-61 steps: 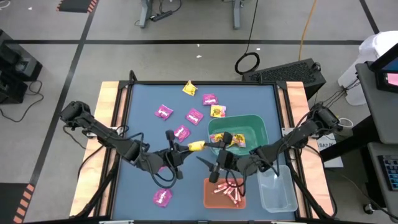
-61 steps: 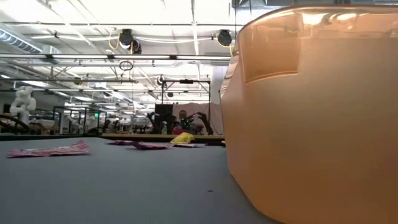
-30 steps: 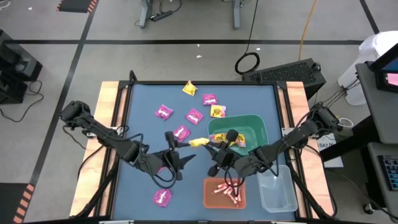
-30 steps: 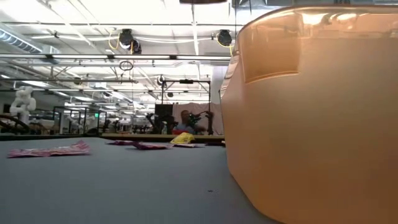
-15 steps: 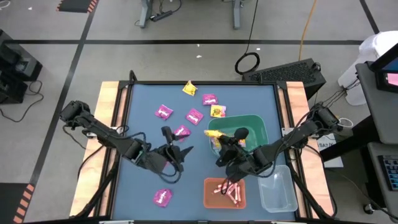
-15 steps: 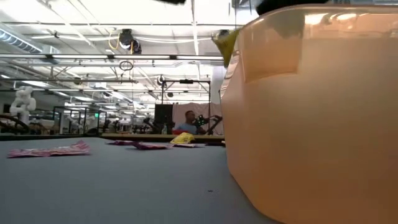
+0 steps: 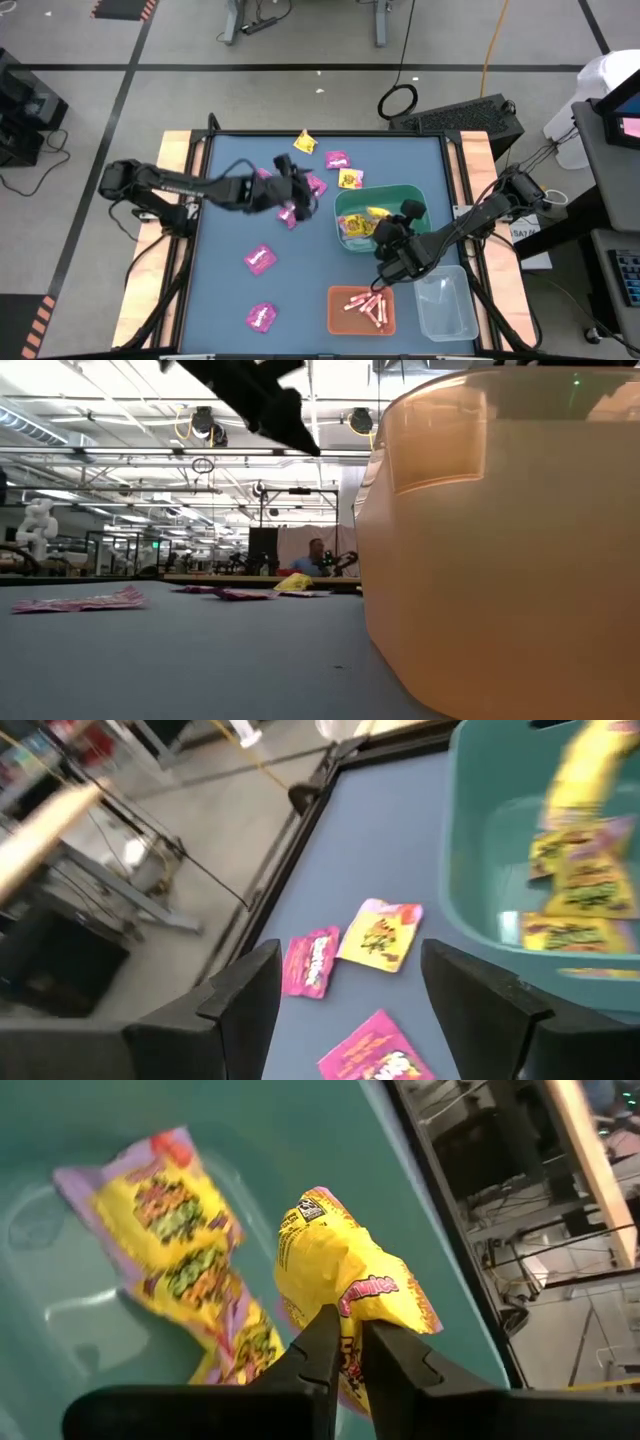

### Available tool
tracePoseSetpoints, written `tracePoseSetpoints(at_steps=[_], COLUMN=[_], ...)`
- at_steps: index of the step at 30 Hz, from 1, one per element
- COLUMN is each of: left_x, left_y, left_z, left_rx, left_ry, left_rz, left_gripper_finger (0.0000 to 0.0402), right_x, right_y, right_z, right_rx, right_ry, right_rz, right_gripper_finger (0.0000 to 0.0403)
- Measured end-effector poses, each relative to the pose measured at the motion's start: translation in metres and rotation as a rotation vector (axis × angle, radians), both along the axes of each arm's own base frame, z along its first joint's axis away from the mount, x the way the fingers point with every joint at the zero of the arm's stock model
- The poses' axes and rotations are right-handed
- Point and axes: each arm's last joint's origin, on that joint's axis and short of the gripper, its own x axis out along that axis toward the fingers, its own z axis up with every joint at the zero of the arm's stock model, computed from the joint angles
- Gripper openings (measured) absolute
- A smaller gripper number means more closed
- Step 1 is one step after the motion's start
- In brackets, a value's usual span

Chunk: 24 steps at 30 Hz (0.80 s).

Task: Sort candy
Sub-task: Put the yellow candy pack into the green bin

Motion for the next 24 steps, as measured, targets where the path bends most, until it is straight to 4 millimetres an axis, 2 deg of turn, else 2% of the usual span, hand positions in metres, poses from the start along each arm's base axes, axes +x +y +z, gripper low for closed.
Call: tracePoseSetpoints(at_steps=[4, 9, 14, 20, 24], left_x=[-0.004, -0.014, -0.017, -0.022, -0.031], left_y=[0.042, 0.094, 0.138, 0.183, 0.212], left_z=[-0.001, -0.006, -0.026, -0.066, -0.078], left_rx=[-0.057, -0.126, -0.242, -0.336, -0.486], left_ry=[-0.004, -0.013, -0.042, -0.02, -0.055], left_rz=[0.038, 0.107, 0.145, 0.291, 0.369], left_gripper_finger=[0.0244, 0.0244, 0.0244, 0.0244, 0.0244], right_x=[-0.001, -0.002, 0.001, 0.003, 0.001], right_y=[0.0, -0.003, -0.001, -0.001, -0.002], right_z=[0.003, 0.01, 0.012, 0.013, 0.017], right_rx=[0.015, 0.117, 0.183, 0.185, 0.177], right_ry=[0.04, 0.06, 0.06, 0.064, 0.065], right_rz=[0.033, 0.057, 0.105, 0.125, 0.15], right_gripper_finger=[0.0031, 0.0043, 0.0076, 0.0119, 0.0137])
